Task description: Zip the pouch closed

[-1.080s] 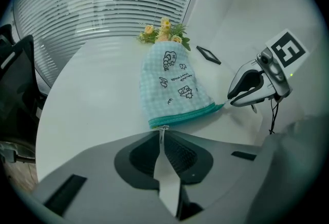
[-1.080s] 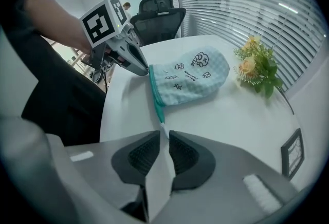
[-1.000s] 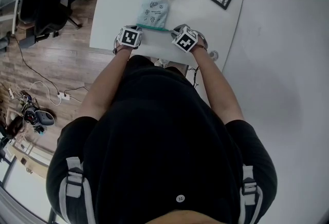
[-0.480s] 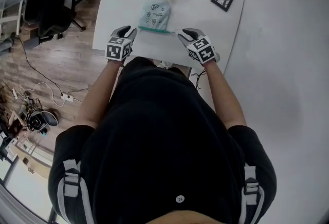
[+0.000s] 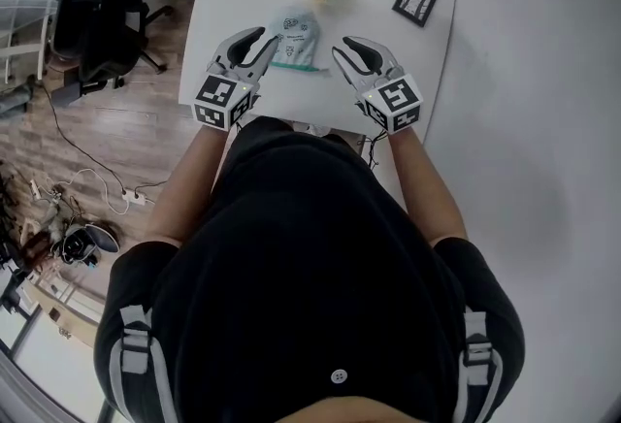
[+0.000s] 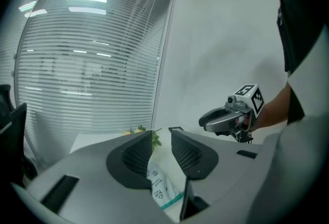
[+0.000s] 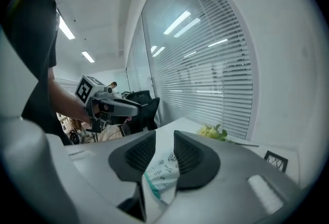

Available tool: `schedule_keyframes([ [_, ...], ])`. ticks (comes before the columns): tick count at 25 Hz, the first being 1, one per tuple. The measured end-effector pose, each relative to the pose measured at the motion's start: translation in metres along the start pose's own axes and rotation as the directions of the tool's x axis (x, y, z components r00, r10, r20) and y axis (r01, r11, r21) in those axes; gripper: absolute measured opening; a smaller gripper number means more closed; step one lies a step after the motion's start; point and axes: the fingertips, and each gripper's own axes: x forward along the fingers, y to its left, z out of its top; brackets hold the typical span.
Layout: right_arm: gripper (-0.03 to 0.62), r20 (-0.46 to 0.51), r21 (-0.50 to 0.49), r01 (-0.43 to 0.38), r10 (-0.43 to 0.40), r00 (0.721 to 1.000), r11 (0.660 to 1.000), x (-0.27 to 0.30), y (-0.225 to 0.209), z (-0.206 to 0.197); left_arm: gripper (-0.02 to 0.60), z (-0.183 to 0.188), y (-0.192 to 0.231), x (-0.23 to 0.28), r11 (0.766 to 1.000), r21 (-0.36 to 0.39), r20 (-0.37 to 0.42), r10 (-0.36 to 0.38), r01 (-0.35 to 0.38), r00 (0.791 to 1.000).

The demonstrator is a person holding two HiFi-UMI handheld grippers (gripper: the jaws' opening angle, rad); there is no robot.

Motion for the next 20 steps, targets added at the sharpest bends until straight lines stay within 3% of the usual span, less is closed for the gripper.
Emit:
schedule_keyframes([
  [3, 0.114, 0.080, -0.017, -0.008, 0.010, 0.997, 1.000, -0.007, 0.009, 0.034, 0.121, 0.037, -0.011, -0.007, 0.999, 0.049, 0.075, -0.024, 0.020, 0.997],
  [9, 0.086, 0.233, -0.069, -0.013, 0.029, 0.972, 0.998, -0.026, 0.027, 0.097, 0.093, 0.077, -0.026, -0.021, 0.998, 0.051, 0.159, -0.051, 0.044, 0.986],
  [13, 0.080, 0.255, -0.137, -0.014, 0.049, 0.966, 0.990, -0.032, 0.037, 0.115, 0.052, 0.099, -0.037, -0.027, 0.996, 0.069, 0.212, -0.070, 0.057, 0.975],
  [20, 0.052, 0.255, -0.117, -0.029, 0.059, 0.965, 0.993, -0.029, 0.040, 0.118, 0.008, 0.115, -0.049, -0.030, 0.987, 0.147, 0.226, -0.096, 0.063, 0.969],
])
